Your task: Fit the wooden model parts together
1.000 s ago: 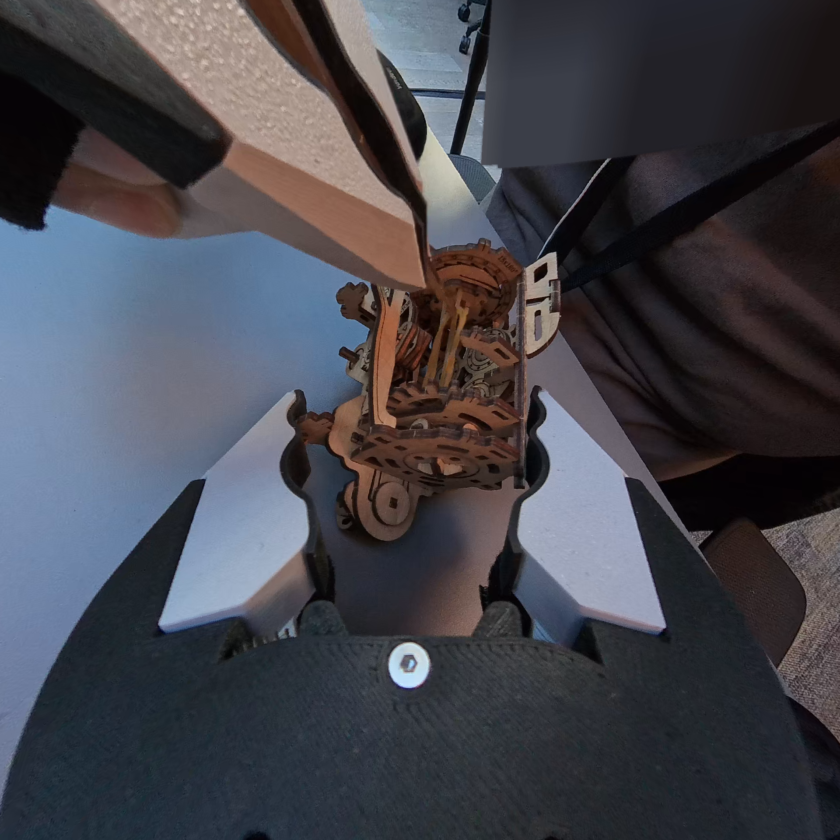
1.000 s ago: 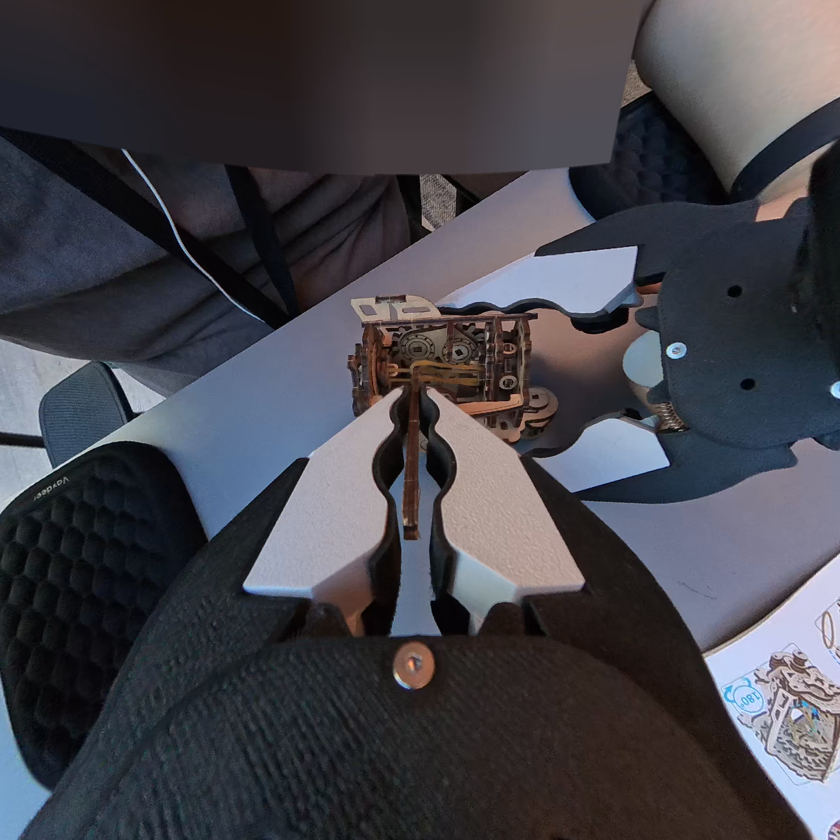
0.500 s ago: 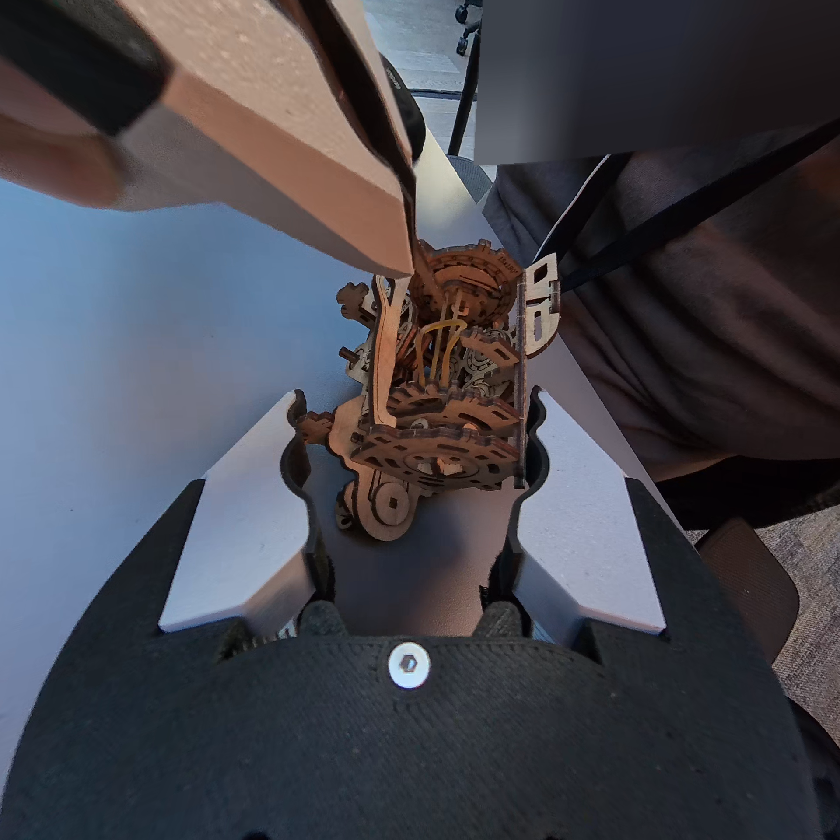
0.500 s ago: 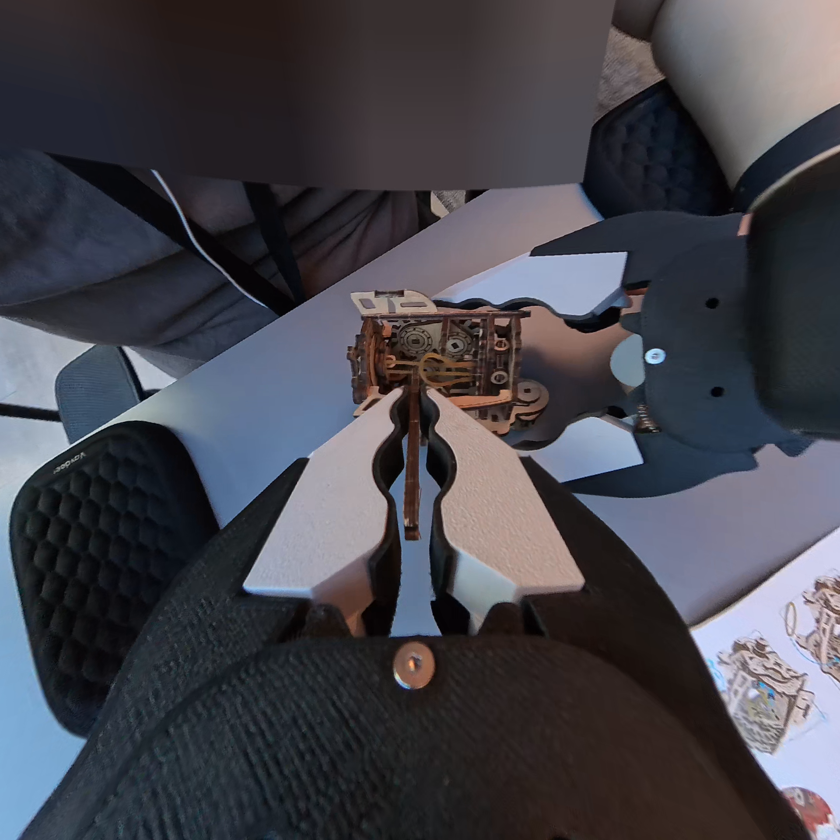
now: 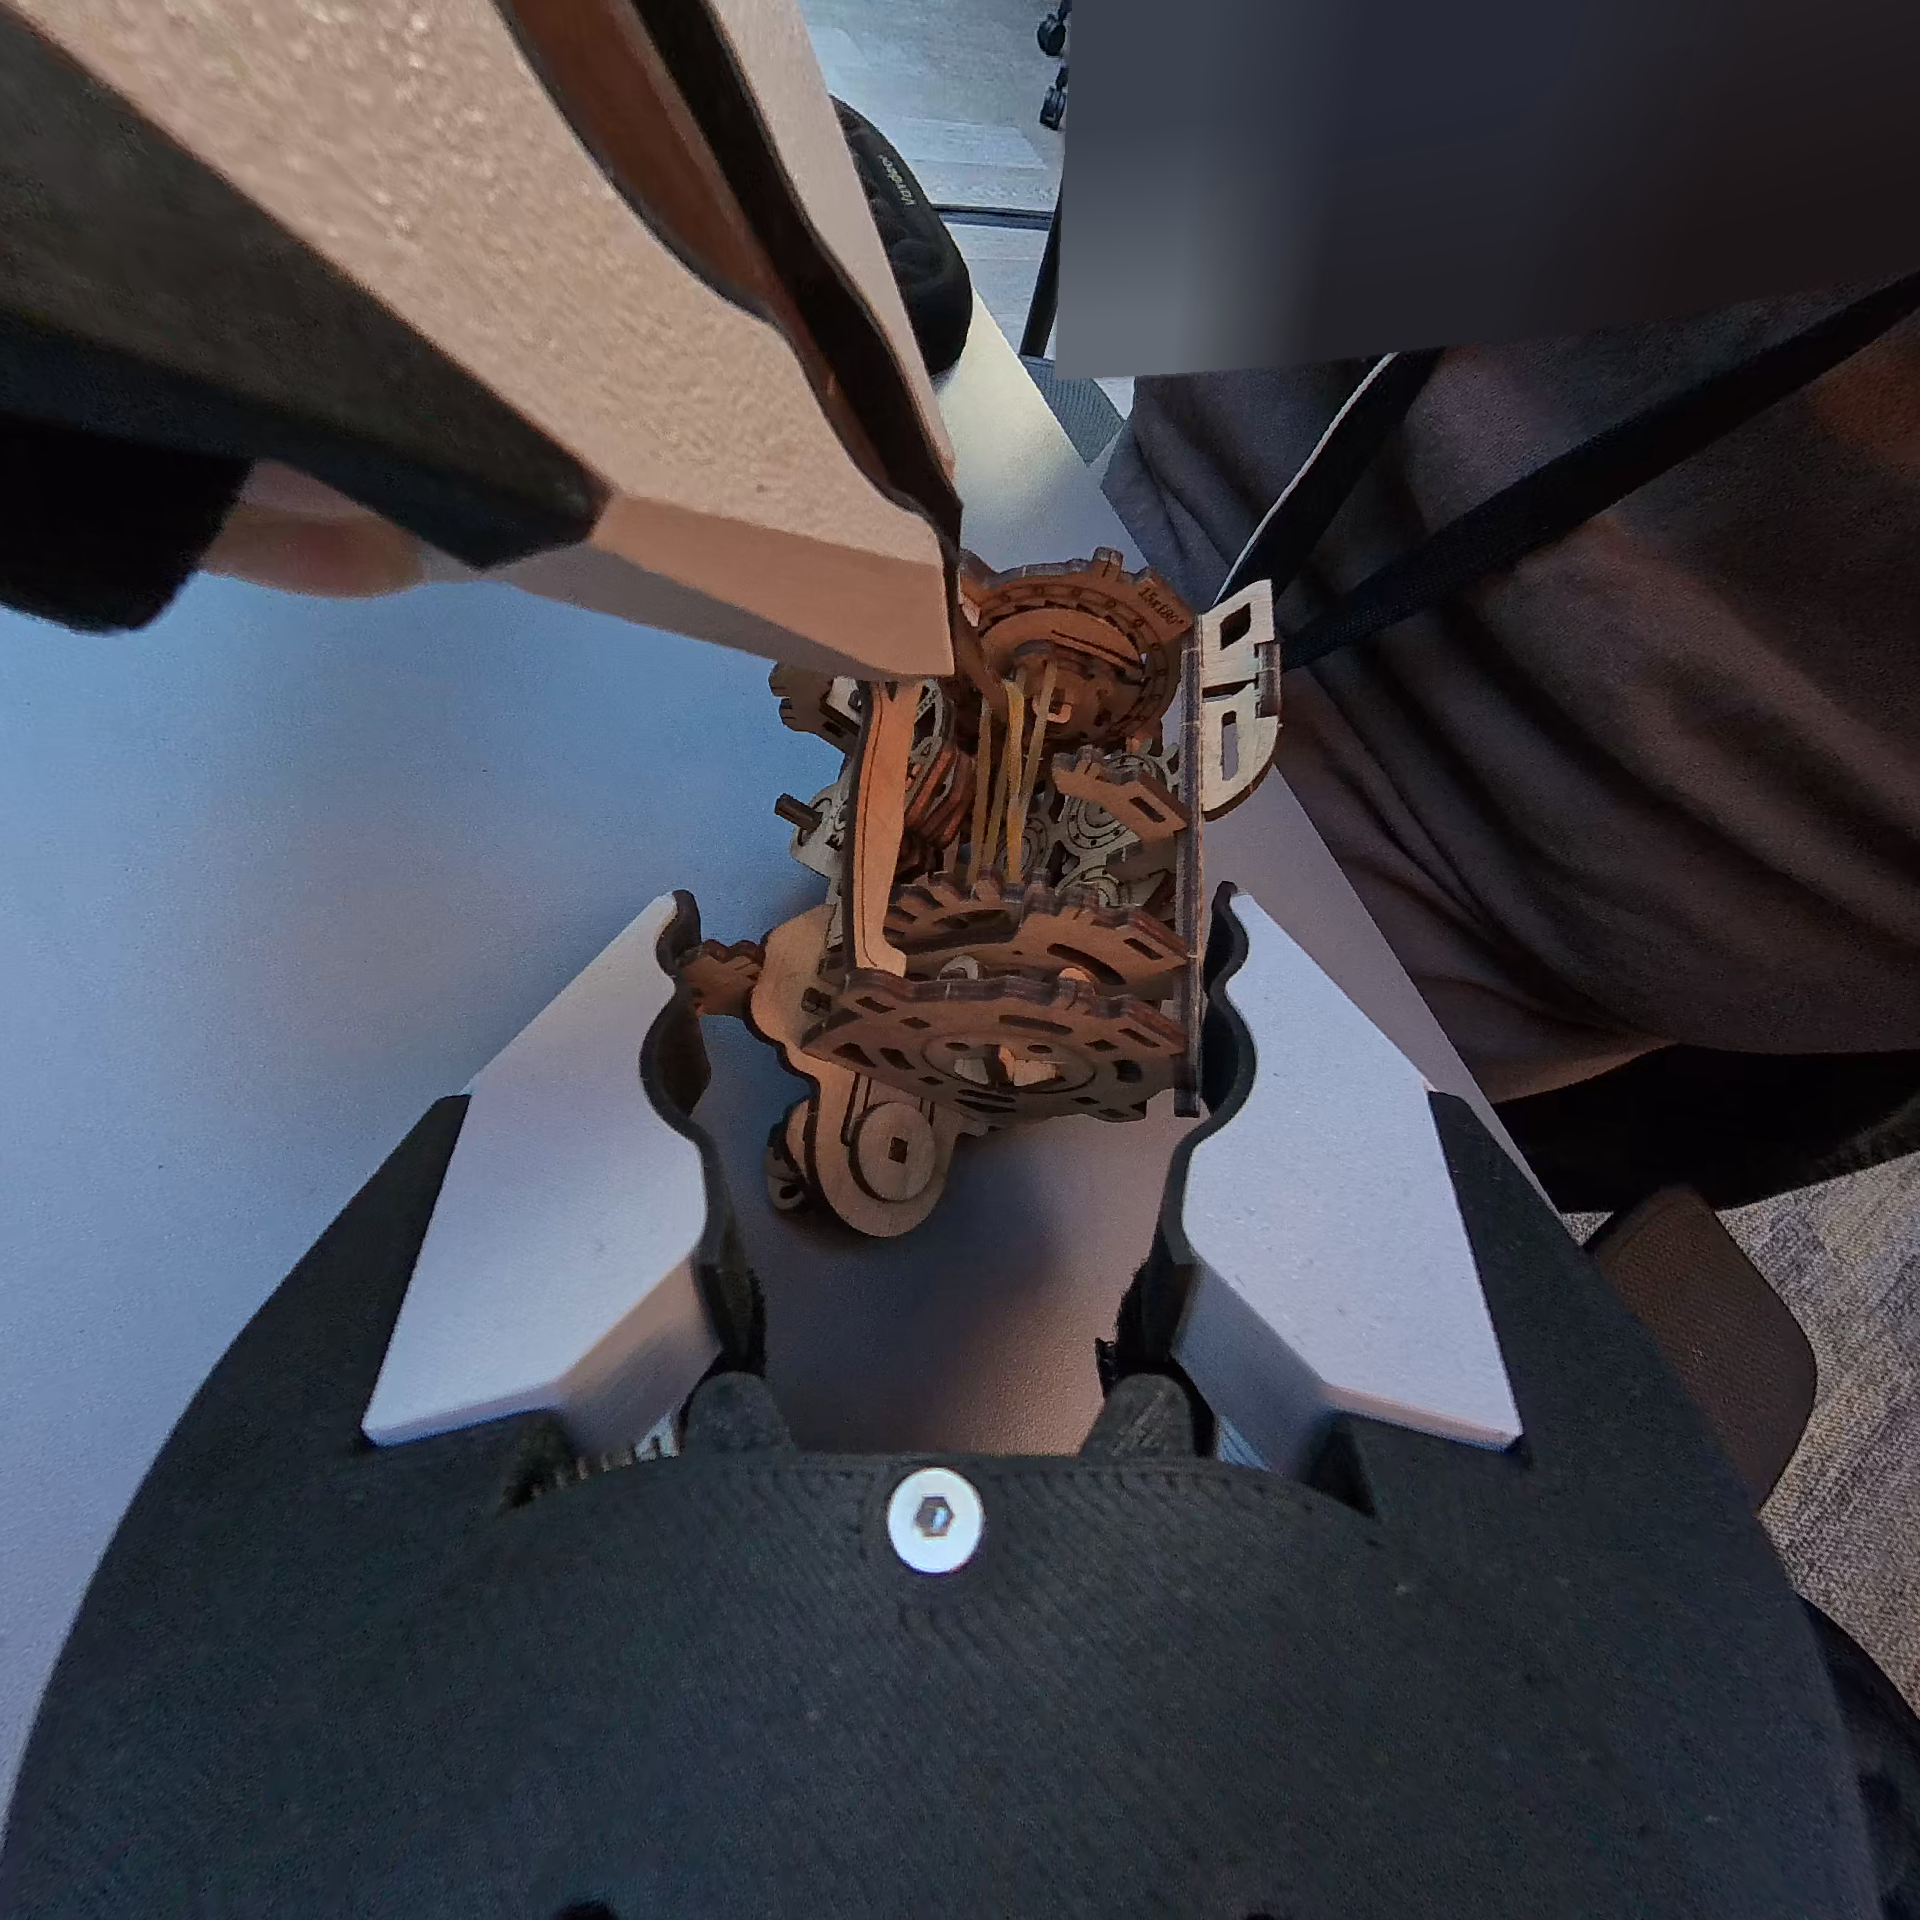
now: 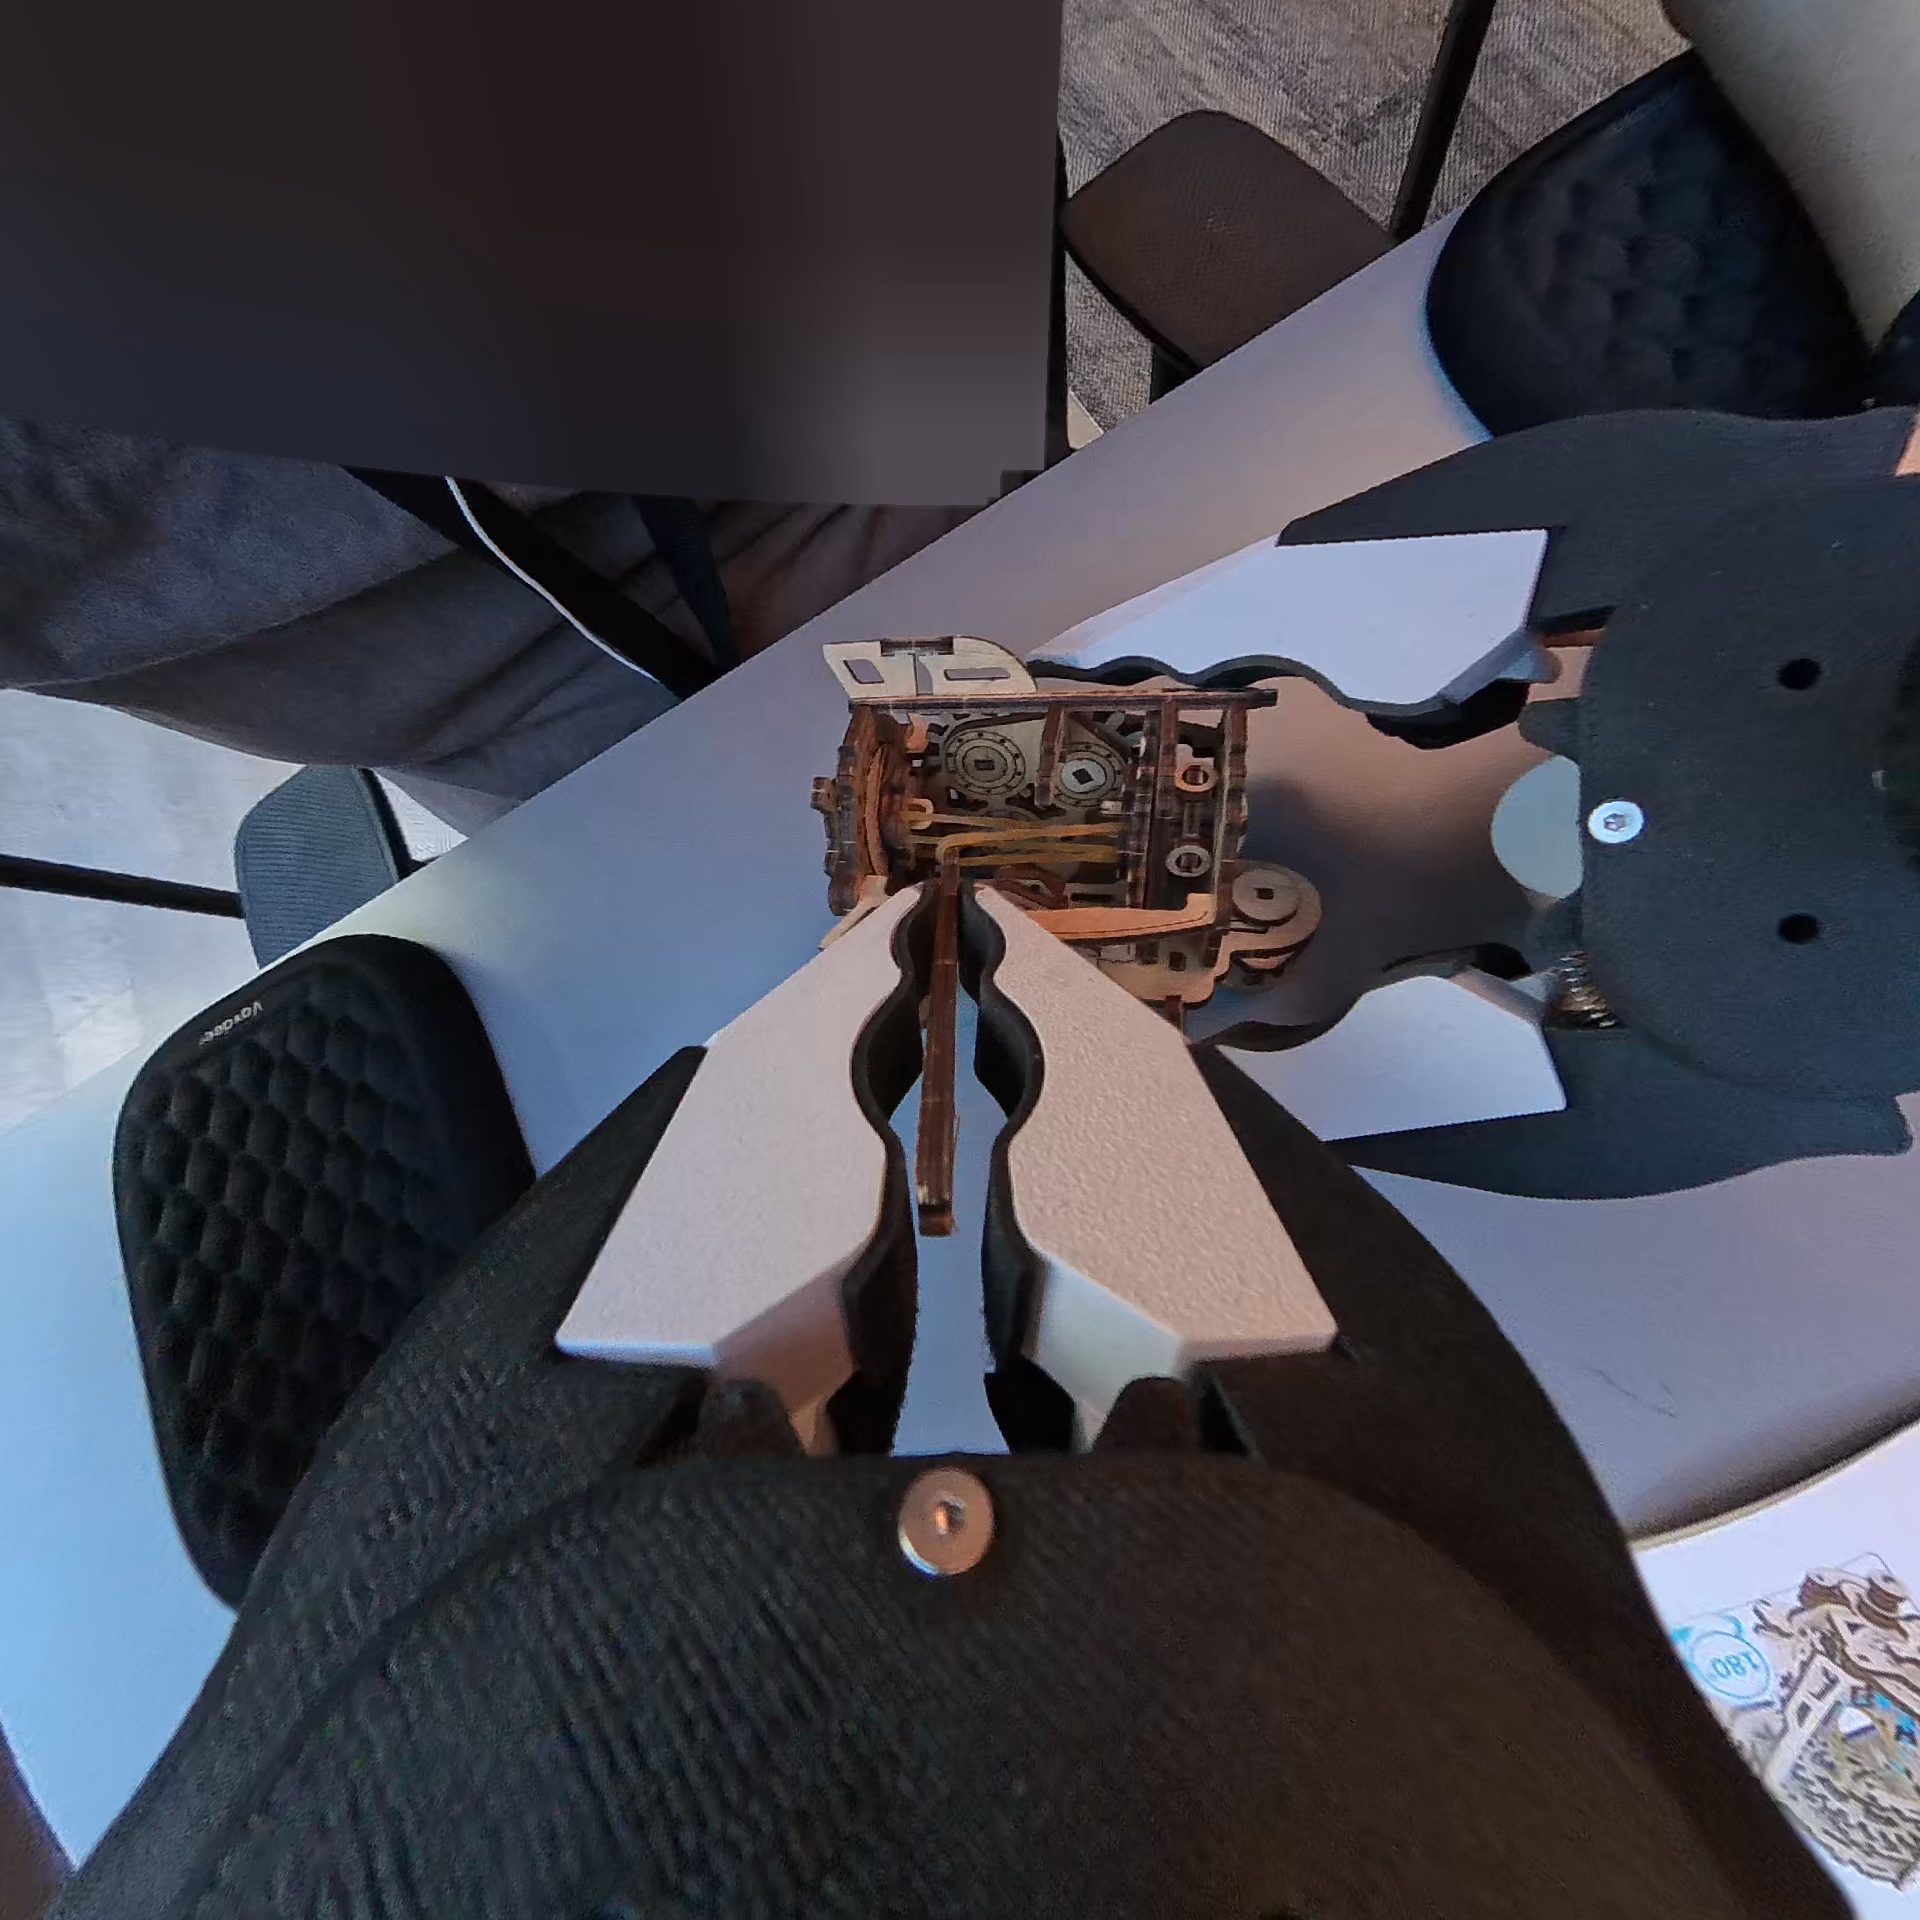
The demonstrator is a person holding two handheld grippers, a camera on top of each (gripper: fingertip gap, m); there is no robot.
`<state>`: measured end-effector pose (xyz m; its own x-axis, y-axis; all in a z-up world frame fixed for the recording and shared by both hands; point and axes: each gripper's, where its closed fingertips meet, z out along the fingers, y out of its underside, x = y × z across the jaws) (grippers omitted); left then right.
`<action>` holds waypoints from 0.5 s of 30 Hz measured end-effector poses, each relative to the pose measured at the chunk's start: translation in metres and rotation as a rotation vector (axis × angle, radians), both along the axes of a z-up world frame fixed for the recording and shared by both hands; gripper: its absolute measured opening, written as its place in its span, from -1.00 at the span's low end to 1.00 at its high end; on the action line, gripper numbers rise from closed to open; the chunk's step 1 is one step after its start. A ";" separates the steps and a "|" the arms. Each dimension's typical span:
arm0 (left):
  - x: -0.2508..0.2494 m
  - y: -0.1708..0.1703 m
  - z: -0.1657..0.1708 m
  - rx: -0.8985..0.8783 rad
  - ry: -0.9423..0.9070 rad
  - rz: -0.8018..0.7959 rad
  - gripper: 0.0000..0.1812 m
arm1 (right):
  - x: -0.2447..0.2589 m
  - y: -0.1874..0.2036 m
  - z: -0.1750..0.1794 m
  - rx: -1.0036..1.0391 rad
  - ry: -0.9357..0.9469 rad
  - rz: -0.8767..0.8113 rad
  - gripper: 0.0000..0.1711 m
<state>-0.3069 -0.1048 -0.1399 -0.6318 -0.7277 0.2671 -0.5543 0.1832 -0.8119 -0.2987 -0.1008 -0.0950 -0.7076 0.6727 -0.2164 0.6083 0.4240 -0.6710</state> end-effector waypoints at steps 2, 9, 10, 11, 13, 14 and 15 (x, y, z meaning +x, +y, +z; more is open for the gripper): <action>0.000 0.000 0.000 -0.001 0.001 0.000 0.05 | 0.000 -0.001 -0.001 -0.003 -0.007 0.003 -0.99; 0.000 0.000 0.000 -0.008 0.005 0.000 0.05 | 0.005 -0.004 0.003 0.038 0.001 -0.020 -0.99; 0.000 0.000 0.000 -0.008 0.005 0.000 0.05 | 0.005 -0.005 0.003 0.041 0.003 -0.026 -0.99; 0.000 0.000 0.000 -0.007 0.005 0.000 0.05 | 0.006 -0.005 0.003 0.047 0.006 -0.030 -0.99; 0.000 0.000 0.000 -0.006 0.004 0.000 0.05 | 0.007 -0.006 0.004 0.049 0.005 -0.036 -0.99; 0.000 0.000 0.000 -0.007 0.005 0.001 0.05 | 0.007 -0.007 0.004 0.052 0.003 -0.037 -0.99; 0.000 0.000 0.000 -0.008 0.006 0.001 0.05 | 0.008 -0.007 0.004 0.056 0.001 -0.039 -0.99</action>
<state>-0.3067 -0.1046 -0.1397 -0.6296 -0.7260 0.2765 -0.5590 0.1762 -0.8103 -0.2908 -0.1081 -0.0914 -0.6809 0.7107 -0.1769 0.6244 0.4370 -0.6475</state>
